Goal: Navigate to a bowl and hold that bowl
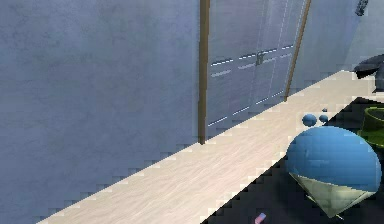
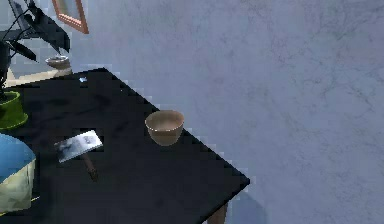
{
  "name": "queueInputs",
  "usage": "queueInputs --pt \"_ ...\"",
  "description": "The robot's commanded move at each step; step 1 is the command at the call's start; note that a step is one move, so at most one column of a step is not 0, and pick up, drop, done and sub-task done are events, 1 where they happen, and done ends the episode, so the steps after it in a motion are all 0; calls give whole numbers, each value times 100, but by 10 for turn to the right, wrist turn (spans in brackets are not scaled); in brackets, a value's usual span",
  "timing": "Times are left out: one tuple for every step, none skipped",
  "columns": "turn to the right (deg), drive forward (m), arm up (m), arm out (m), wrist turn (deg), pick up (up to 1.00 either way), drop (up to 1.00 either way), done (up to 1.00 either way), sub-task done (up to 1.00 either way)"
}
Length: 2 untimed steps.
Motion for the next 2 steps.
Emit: queueInputs --pt "0 0 50 0 0 0 0 0 0" --pt "0 0 38 0 0 0 0 0 0"
